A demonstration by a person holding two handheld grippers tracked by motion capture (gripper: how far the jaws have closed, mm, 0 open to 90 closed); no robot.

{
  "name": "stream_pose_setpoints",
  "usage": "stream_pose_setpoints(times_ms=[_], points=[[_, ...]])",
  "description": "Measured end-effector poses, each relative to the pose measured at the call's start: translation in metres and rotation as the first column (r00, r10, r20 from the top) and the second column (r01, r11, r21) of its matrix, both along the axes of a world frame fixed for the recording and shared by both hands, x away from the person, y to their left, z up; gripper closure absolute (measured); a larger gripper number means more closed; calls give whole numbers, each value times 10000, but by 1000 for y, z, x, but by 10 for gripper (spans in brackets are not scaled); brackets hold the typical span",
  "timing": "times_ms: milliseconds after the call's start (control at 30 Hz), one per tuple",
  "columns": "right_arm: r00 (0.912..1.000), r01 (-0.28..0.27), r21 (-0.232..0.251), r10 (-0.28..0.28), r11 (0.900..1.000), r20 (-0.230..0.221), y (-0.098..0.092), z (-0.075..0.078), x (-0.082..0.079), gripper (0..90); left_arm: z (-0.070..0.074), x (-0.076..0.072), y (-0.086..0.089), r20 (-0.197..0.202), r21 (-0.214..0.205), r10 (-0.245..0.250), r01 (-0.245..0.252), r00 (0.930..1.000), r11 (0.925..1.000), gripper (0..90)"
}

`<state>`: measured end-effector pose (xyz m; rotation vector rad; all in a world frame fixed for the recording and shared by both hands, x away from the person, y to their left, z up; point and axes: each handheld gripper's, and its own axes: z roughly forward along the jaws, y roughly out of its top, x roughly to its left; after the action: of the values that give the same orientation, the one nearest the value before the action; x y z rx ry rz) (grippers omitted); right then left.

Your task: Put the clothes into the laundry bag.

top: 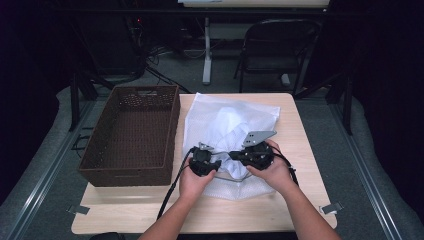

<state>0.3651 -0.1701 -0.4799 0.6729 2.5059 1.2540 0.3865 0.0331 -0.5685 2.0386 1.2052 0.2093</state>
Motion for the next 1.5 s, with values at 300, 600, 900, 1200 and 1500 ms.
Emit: stream_pose_setpoints(times_ms=[300,600,900,1200,1500], points=[[10000,-57,-23,57,10000,35,0,0,0,893,0,1,1,-5,50,18,-18,10000,10000,809],[10000,-66,-1,66,10000,24,1,1,-1,893,8,2,1,-83,-579,228,-232,9997,9981,825],[9999,-98,-20,98,10000,47,2,1,-2,893,19,7,-1,-35,-1150,437,-438,9990,9924,829],[9999,-123,-1,123,9999,44,3,1,-2,893,21,15,-8,68,-1525,832,-812,9965,9850,829],[9998,-160,16,159,9999,89,4,3,-3,893,19,20,-9,98,-1780,1331,-1292,9911,9755,830]])
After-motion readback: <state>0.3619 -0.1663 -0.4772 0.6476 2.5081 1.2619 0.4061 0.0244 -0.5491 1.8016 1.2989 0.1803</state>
